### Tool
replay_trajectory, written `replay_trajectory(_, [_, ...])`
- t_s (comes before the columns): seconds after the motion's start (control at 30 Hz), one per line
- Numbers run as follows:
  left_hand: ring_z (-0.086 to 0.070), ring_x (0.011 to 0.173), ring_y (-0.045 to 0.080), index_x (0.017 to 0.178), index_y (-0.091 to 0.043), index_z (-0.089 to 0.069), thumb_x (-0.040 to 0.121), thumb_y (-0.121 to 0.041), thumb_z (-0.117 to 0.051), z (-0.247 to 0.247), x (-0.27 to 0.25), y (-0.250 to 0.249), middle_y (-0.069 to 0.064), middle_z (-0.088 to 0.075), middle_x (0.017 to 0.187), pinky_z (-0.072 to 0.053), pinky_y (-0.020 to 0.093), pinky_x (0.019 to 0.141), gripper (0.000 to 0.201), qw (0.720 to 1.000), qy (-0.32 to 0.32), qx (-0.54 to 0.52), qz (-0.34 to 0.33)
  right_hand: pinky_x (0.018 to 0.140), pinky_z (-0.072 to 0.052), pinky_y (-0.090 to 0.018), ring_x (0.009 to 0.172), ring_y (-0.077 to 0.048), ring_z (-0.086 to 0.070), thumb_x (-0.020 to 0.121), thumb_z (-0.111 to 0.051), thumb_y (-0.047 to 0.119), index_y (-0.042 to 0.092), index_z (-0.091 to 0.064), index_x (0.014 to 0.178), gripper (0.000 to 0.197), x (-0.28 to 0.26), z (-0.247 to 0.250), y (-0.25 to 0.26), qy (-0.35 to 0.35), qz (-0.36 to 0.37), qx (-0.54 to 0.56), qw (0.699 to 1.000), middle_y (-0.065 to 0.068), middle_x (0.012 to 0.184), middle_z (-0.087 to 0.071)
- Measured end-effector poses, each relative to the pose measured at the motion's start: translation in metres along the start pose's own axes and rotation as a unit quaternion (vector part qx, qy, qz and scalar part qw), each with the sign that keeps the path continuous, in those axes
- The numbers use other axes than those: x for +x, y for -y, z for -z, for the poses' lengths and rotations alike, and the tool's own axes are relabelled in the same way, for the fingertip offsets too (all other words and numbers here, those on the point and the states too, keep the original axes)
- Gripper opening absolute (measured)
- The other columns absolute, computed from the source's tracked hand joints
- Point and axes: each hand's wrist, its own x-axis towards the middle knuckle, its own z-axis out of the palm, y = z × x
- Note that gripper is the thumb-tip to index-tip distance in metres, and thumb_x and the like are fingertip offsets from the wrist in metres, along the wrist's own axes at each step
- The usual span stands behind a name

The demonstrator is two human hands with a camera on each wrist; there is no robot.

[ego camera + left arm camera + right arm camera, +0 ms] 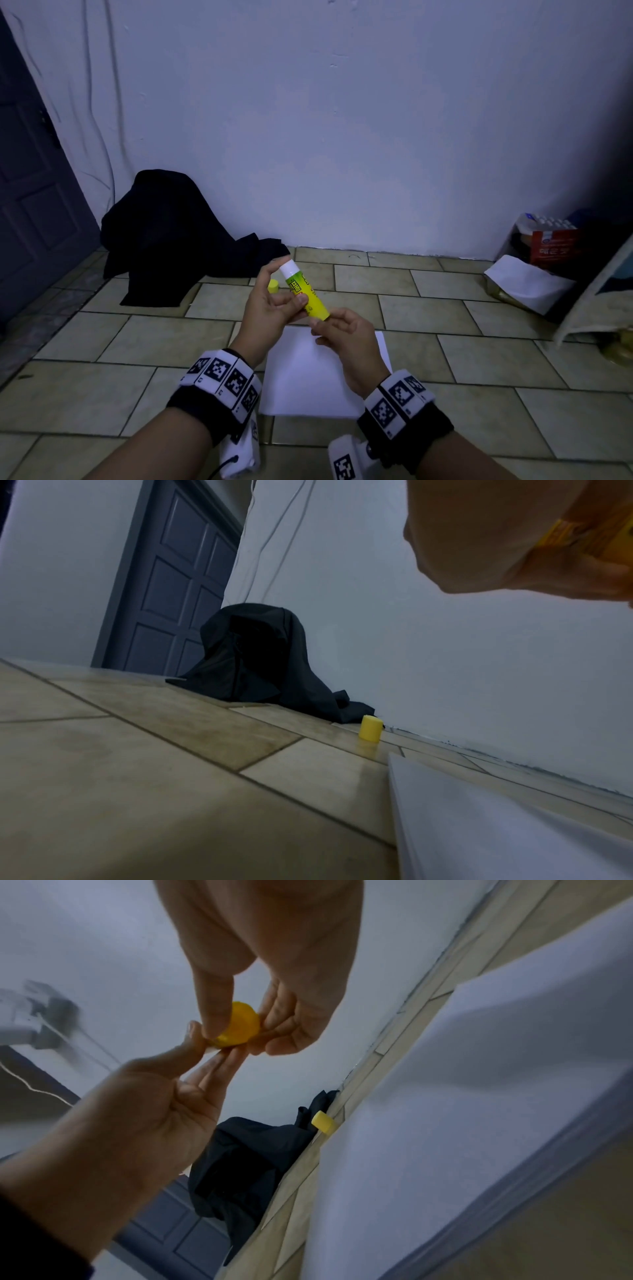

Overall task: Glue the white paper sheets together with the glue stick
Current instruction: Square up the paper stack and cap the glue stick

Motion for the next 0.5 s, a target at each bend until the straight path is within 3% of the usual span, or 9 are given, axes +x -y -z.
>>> replay_trajectory(0.03, [-0.07,0.068,0.021,0.122,-0.028,-0.046,0.087,0.011,-0.059,0.0001,0.0006,-0.0003,0.021,-0.068,0.076,-0.058,0.028,0.066,0.054,1.0,0.001,0.0,0.0,0.061,-0.053,-0.025,0.068,-0.02,-0.066,0.088,-0.064,0.01,0.003,-0.063,0.088,0.007,-0.001,-0.001,0.0019,0.015,-0.023,0.035,0.999,-0.012,0.079,-0.069])
replay_trajectory(0.1, [-0.071,0.07,0.022,0.124,-0.027,-0.046,0.086,0.01,-0.059,0.0001,0.0014,-0.001,0.026,-0.067,0.08,-0.058,0.028,0.066,0.055,1.0,0.005,0.002,0.001,0.062,-0.056,-0.029,0.07,-0.023,-0.07,0.097,-0.051,0.02,0.002,-0.064,0.088,0.025,0.0,0.0005,0.0036,0.029,-0.069,0.088,0.993,-0.016,0.082,-0.07])
replay_trajectory(0.17, [-0.071,0.071,0.022,0.128,-0.023,-0.044,0.086,0.011,-0.059,-0.0001,0.0013,0.0,0.03,-0.066,0.084,-0.058,0.028,0.065,0.056,1.0,0.01,0.008,0.003,0.062,-0.057,-0.027,0.072,-0.023,-0.071,0.097,-0.049,0.014,-0.003,-0.06,0.093,0.02,0.0023,0.0021,0.0061,0.024,-0.069,0.088,0.994,-0.017,0.081,-0.07])
replay_trajectory(0.23, [-0.071,0.07,0.022,0.131,-0.019,-0.041,0.087,0.012,-0.058,0.0003,0.0013,0.0019,0.028,-0.066,0.082,-0.058,0.028,0.066,0.057,1.0,0.007,0.007,0.005,0.062,-0.056,-0.024,0.069,-0.02,-0.07,0.089,-0.059,0.0,-0.002,-0.059,0.091,0.003,0.0036,0.0029,0.0054,0.006,-0.036,0.074,0.997,-0.017,0.081,-0.068])
replay_trajectory(0.33, [-0.071,0.07,0.021,0.131,-0.018,-0.041,0.087,0.011,-0.057,-0.001,0.0021,0.0021,0.019,-0.07,0.077,-0.058,0.028,0.067,0.055,1.0,0.003,-0.006,0.003,0.06,-0.052,-0.02,0.065,-0.013,-0.066,0.07,-0.074,-0.012,0.002,-0.061,0.089,0.027,0.0061,0.0047,0.0063,-0.038,0.031,-0.005,0.999,-0.01,0.078,-0.067])
replay_trajectory(0.4, [-0.071,0.069,0.018,0.127,-0.02,-0.042,0.088,0.011,-0.057,-0.0019,0.0029,0.0003,0.011,-0.072,0.073,-0.057,0.025,0.064,0.052,1.0,0.002,-0.014,0.001,0.063,-0.053,-0.021,0.068,-0.012,-0.064,0.076,-0.072,-0.004,-0.001,-0.061,0.1,0.027,0.0068,0.0012,0.0073,-0.038,0.029,0.016,0.999,-0.007,0.081,-0.067])
replay_trajectory(0.47, [-0.072,0.07,0.018,0.124,-0.022,-0.044,0.087,0.011,-0.057,-0.002,0.0034,-0.0017,0.011,-0.073,0.074,-0.057,0.025,0.063,0.051,1.0,0.003,-0.016,-0.001,0.065,-0.056,-0.026,0.065,-0.015,-0.067,0.093,-0.058,0.017,-0.003,-0.059,0.103,0.023,0.0059,-0.0035,0.0085,0.001,-0.04,0.078,0.996,-0.008,0.075,-0.069])
replay_trajectory(0.5, [-0.072,0.071,0.019,0.124,-0.023,-0.045,0.087,0.01,-0.058,-0.0016,0.0033,-0.0023,0.012,-0.073,0.075,-0.057,0.026,0.064,0.051,1.0,0.006,-0.014,-0.003,0.064,-0.057,-0.029,0.064,-0.018,-0.069,0.098,-0.049,0.026,-0.004,-0.061,0.099,0.032,0.0047,-0.0047,0.0105,0.019,-0.08,0.095,0.992,-0.011,0.073,-0.07])
